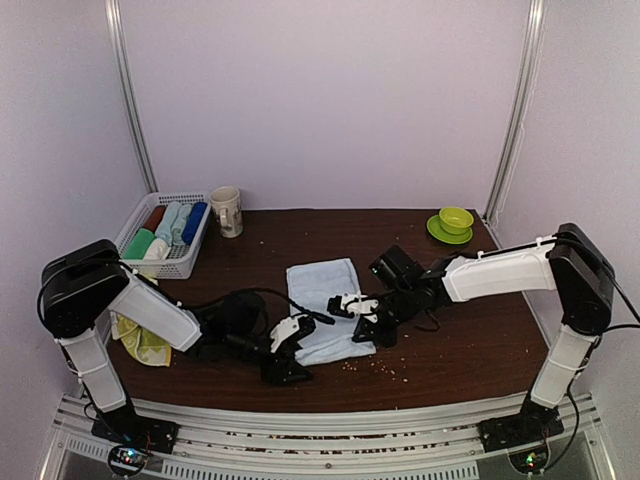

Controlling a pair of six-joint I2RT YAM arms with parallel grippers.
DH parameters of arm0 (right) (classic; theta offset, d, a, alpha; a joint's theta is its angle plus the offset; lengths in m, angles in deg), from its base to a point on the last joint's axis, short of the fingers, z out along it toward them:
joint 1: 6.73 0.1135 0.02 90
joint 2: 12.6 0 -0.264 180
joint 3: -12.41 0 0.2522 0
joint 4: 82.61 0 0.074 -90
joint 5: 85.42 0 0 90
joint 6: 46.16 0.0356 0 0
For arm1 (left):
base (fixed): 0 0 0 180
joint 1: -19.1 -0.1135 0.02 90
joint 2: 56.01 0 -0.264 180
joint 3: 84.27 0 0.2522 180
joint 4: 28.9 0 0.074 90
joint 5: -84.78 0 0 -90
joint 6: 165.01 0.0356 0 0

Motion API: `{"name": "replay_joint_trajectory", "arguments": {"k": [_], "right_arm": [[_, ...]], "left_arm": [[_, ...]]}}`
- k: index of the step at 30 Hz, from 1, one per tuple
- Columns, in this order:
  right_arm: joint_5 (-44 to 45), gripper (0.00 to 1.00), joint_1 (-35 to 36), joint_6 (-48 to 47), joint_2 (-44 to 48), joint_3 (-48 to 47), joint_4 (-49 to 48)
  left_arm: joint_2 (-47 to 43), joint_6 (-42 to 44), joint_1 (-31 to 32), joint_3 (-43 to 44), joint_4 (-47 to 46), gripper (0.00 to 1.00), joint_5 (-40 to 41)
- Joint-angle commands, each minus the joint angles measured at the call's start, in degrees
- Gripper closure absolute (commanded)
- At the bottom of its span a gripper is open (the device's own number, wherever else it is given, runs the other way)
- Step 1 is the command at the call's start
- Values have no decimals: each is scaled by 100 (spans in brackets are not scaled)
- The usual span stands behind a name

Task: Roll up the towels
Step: Roll the towel at the center of the board.

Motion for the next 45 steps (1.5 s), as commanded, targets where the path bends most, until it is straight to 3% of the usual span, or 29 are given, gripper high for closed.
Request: {"name": "replay_joint_trajectory", "arguments": {"k": [1,8,14,22,27,33,45], "right_arm": [[165,100,-35,37,-112,-170,74],[250,100,-64,28,-171,-208,87],[312,100,-73,7,-293,-235,136],[364,97,-81,51,-399,-298,115],[381,95,-87,85,-460,-346,123],[375,94,-85,123,-565,-418,154],[412,92,-87,212,-604,-474,183]], "left_arm": [[21,-363,-25,28,42,40,459],[-109,-587,-29,67,60,45,504],[-199,-965,-171,77,193,56,477],[-493,-1310,-182,90,447,52,725],[-1062,-1441,-187,-111,544,41,1070],[-1765,-1569,-178,-127,921,43,1771],[-606,-1552,112,585,1313,47,2475]]}}
